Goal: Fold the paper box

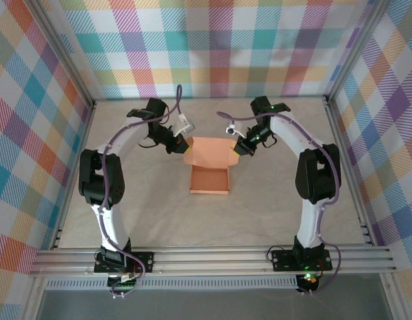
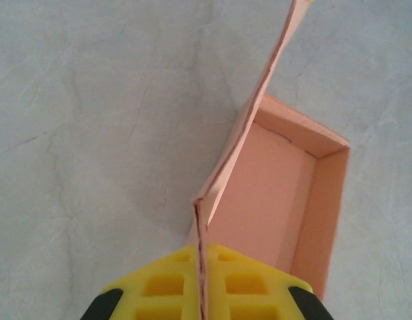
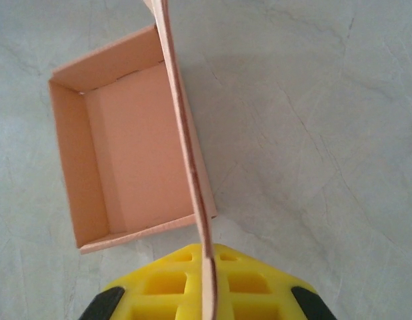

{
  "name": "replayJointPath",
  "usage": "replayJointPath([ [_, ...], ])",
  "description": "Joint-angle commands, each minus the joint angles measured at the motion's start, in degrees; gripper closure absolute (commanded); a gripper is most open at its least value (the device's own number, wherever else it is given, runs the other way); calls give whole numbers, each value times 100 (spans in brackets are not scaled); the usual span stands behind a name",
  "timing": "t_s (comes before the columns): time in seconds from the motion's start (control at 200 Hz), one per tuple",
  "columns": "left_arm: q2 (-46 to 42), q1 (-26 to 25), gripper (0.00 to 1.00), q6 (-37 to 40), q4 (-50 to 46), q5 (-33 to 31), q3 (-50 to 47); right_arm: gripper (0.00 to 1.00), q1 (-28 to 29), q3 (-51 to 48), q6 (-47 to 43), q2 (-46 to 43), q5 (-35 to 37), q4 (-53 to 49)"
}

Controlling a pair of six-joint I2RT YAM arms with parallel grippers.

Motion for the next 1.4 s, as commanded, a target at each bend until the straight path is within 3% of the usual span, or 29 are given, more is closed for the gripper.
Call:
replayJointPath([
  [0.0, -561, -235, 100, -791, 853, -395, -410, 100, 200, -379, 672, -521, 372, 1099],
  [0.235, -1111, -794, 100, -2220, 2251, -2018, -1056, 100, 491, -896, 2379, -913, 1843, 2338],
  [0.42, -1254, -1263, 100, -3302, 3033, -3035, -1289, 100, 1167, -1270, 3376, -1227, 3304, 2879],
  [0.695, -1349, -1571, 100, -5177, 4172, -3860, -1751, 100, 1530, -2117, 5606, -1803, 3843, 4004],
  [1.095, -1329, -1947, 100, -5348, 4529, -4114, -1958, 100, 1686, -2741, 7325, -2016, 5101, 5009],
  [1.395, -1250, -2063, 100, -5536, 5071, -4375, -2356, 100, 1697, -3472, 8012, -1886, 5025, 6436],
])
